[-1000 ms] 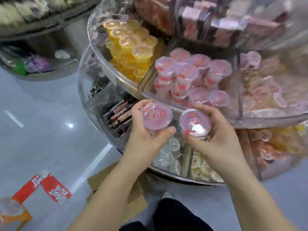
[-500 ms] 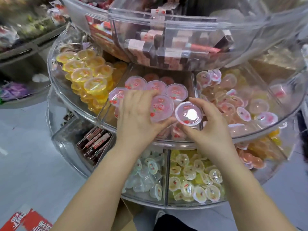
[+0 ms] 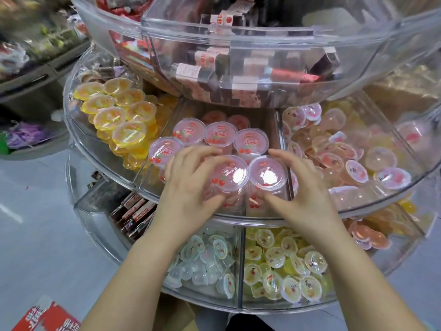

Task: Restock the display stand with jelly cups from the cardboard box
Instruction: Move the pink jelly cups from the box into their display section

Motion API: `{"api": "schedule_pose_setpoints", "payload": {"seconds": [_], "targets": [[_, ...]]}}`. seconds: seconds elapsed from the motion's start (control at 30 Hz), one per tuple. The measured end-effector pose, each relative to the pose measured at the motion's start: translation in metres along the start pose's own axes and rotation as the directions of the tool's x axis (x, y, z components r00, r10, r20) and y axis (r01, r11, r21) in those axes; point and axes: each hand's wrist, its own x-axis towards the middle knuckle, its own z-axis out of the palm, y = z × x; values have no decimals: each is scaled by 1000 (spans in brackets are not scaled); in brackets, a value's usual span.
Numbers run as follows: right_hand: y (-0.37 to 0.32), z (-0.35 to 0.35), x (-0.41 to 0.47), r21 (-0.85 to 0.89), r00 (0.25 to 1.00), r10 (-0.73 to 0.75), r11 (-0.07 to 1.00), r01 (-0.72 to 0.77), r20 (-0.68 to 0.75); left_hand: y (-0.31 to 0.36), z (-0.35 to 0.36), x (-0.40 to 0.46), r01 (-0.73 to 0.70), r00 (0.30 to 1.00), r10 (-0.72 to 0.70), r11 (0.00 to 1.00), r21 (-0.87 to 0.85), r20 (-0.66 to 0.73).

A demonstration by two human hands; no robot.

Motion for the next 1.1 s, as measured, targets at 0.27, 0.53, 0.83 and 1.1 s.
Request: {"api": "schedule_pose_setpoints", "payload": {"seconds": [0.27, 0.53, 0.83, 1.1], "targets": [[-1, 5, 6, -8, 995, 16, 1000, -17, -100, 5, 11, 5, 60, 993, -51, 995, 80, -102], [4, 9, -1, -36, 990, -61, 998, 57, -125, -2, 12, 3, 12, 994, -5, 998, 65, -105], [3, 7, -9, 22, 993, -12, 1000, 14, -113, 0, 9, -3, -30, 990, 34, 999, 28, -139], [-45, 0, -18, 57, 938, -204, 972, 228, -280, 3, -24, -27, 15, 923, -115, 965, -263, -368]]}}
